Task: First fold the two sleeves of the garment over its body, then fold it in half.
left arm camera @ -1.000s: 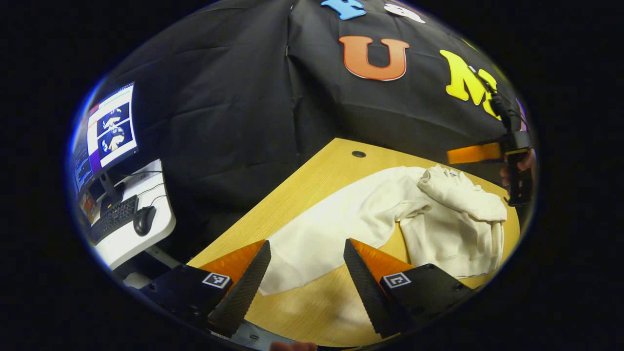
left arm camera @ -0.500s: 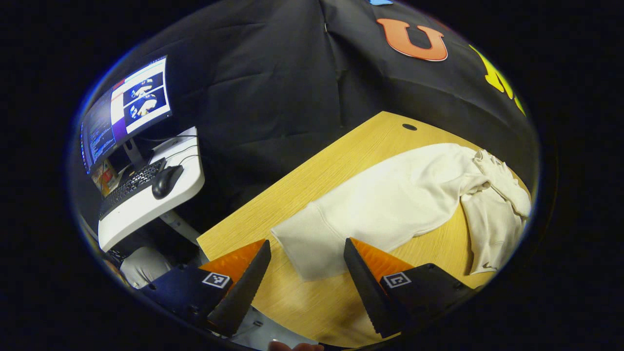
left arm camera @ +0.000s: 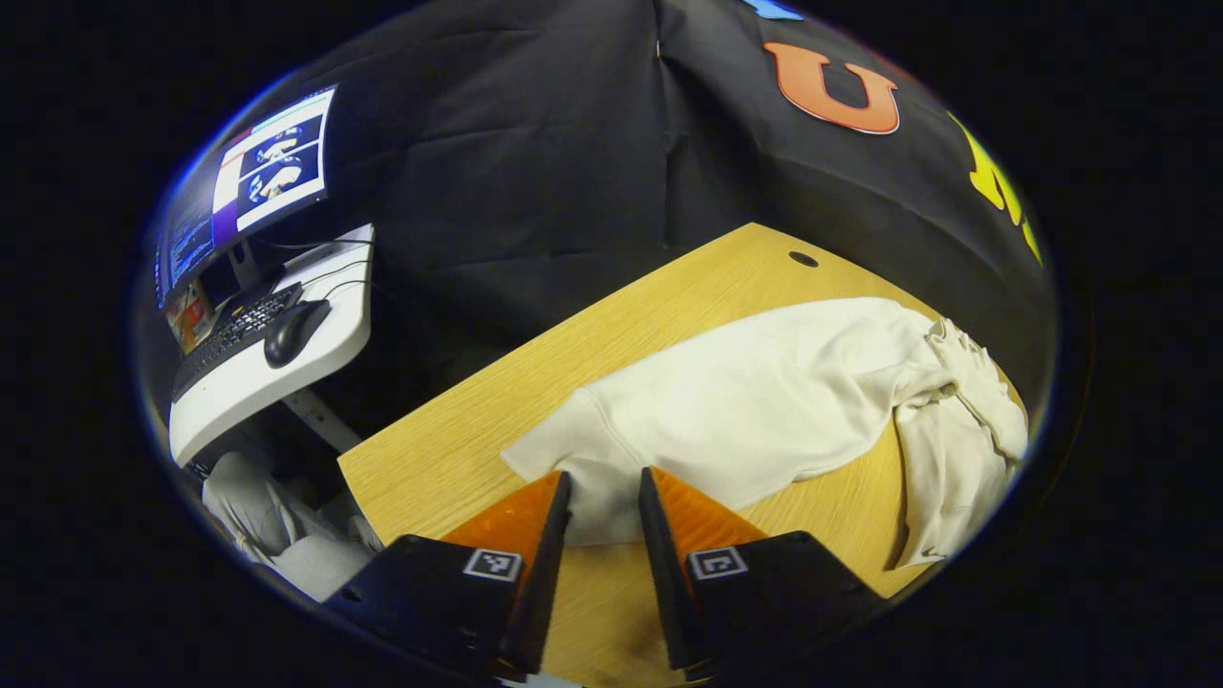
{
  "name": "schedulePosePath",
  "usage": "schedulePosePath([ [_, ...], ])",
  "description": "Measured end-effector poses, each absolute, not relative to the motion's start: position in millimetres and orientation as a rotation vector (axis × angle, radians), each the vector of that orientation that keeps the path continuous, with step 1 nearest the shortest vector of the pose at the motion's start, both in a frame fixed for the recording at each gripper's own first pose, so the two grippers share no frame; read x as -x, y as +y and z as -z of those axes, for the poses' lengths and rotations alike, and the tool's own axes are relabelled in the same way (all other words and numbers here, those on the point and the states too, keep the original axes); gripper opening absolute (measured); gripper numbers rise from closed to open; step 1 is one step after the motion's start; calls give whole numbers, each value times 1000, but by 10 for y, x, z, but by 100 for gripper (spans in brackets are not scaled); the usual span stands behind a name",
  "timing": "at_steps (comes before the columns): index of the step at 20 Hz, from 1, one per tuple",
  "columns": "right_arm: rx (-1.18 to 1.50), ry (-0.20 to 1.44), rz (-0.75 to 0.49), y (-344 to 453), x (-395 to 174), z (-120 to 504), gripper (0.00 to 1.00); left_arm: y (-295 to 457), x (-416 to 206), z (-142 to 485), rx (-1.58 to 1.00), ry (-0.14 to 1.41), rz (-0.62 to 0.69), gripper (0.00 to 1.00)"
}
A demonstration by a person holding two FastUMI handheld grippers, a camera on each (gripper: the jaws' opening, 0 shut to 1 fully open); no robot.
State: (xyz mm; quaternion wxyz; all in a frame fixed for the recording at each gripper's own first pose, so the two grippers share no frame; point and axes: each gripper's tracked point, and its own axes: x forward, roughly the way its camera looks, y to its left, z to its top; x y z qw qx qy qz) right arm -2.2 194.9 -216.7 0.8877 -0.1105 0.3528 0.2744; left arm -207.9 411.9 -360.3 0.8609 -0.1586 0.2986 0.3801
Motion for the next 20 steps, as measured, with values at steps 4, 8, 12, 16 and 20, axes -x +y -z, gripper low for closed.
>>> schedulePosePath([
  [4, 219, 718, -571, 1906, 64, 2106, 95, 4117, 2015, 3593, 355, 599, -742, 14],
  [8, 200, 710, -558, 1810, 82, 2073, 95, 4111, 1922, 3370, 438, 531, -640, 4],
  [12, 173, 714, -544, 1727, 55, 2095, 95, 4186, 1774, 3013, 414, 484, -591, 3],
  [16, 143, 697, -538, 1661, 15, 2023, 95, 4251, 1416, 2508, 380, 432, -542, 3],
  [20, 90, 661, -510, 1512, -38, 1828, 95, 4256, 802, 1876, 367, 348, -475, 3],
])
